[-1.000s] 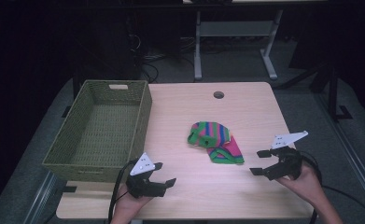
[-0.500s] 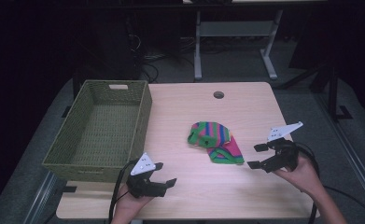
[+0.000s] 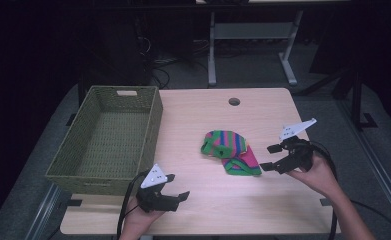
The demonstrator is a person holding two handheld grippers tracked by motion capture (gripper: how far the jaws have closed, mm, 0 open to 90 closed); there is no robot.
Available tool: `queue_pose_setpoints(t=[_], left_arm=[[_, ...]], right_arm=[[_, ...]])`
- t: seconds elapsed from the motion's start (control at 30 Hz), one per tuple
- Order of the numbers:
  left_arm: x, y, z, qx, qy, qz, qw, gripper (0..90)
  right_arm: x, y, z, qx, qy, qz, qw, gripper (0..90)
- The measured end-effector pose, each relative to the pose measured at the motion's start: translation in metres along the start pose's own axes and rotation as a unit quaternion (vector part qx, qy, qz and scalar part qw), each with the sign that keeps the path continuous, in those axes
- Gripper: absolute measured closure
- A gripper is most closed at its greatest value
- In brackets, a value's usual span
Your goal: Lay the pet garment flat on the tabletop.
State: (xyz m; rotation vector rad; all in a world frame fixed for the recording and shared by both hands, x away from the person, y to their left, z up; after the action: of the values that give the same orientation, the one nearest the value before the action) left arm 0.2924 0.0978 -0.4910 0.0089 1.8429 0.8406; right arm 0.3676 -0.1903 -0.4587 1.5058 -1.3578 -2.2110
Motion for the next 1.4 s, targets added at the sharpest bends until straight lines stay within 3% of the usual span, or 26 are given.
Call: queue_pose_setpoints(t=[0.27, 0.67, 1.07, 1.17, 1.4], left_arm=[[0.0, 0.0, -0.001, 0.003, -0.001, 0.0, 1.0, 21.4], [0.0, 0.001, -0.001, 0.004, -0.001, 0.0, 1.0, 21.4], [0.001, 0.0, 0.0, 0.006, -0.002, 0.004, 1.0, 21.5], [0.0, 0.001, -0.001, 0.006, -0.002, -0.001, 1.0, 21.5], [0.001, 0.0, 0.0, 0.005, -0.005, 0.005, 1.0, 21.6]], right_arm=[[-0.018, -0.009, -0.002, -0.013, 0.002, 0.004, 0.9999, 20.9], [-0.035, -0.026, -0.012, 0.003, -0.003, 0.021, 0.9998, 21.0], [-0.042, -0.055, -0.012, -0.001, 0.017, 0.054, 0.9984, 23.2], [-0.047, -0.06, -0.01, -0.004, 0.012, 0.047, 0.9988, 23.2], [-0.053, -0.073, -0.008, 0.001, 0.026, 0.054, 0.9982, 23.3]])
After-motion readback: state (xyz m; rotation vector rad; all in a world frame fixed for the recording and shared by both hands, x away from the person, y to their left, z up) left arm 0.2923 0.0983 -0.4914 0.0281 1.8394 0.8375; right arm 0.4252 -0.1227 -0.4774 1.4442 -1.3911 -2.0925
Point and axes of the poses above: each handheld gripper's, and its own axes: y roughly backward along the jaws, x roughly out of its underside, z roughly to its left, the point moved 10 cm from there along -y, roughly forward along the jaws, and after that the axes turned 7 degrees about x, right-handed, at the moved point
